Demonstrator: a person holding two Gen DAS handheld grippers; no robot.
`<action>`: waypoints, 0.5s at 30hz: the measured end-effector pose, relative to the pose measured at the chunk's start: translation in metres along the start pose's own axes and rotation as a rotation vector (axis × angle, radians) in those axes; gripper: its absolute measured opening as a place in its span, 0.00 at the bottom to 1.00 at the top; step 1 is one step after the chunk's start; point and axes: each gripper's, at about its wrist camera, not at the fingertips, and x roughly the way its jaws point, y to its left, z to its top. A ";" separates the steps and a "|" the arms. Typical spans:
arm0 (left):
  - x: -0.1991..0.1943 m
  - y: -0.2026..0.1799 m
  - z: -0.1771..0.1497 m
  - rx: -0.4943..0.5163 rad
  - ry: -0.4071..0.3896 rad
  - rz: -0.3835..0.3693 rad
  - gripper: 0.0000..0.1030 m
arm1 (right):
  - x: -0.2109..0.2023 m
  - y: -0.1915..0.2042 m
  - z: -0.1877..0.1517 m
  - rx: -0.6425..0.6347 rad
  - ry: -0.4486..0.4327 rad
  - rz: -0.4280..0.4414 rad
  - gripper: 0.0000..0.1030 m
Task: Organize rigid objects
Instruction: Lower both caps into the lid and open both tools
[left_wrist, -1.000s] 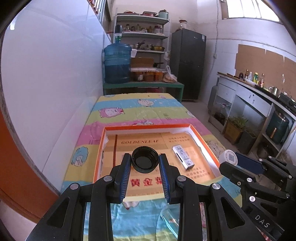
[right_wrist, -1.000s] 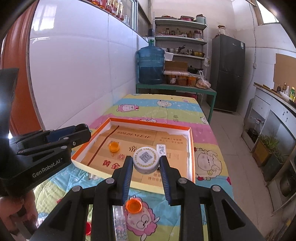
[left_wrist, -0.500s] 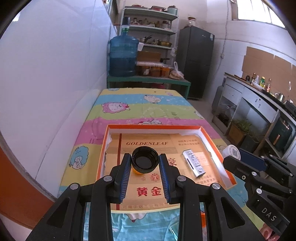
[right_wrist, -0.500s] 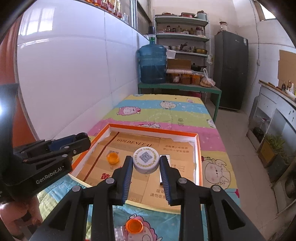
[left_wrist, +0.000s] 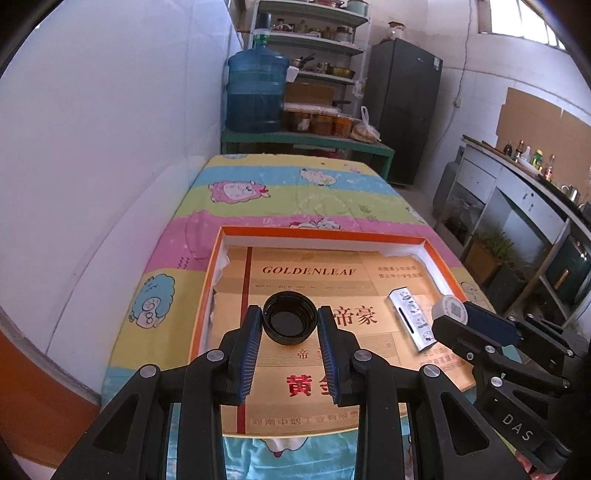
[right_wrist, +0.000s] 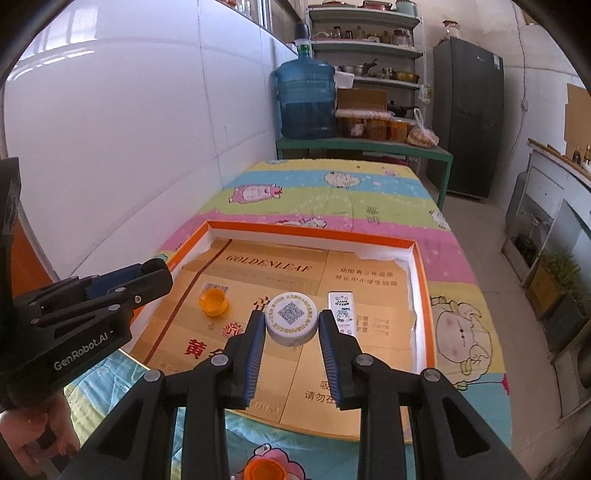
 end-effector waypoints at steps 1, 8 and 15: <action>0.002 0.000 -0.001 0.000 0.005 0.001 0.30 | 0.004 -0.001 0.000 0.002 0.007 0.003 0.29; 0.022 0.000 -0.007 0.006 0.057 0.006 0.30 | 0.023 -0.005 -0.004 0.014 0.048 0.020 0.29; 0.036 0.001 -0.013 0.009 0.104 0.007 0.30 | 0.040 -0.005 -0.010 0.009 0.090 0.022 0.29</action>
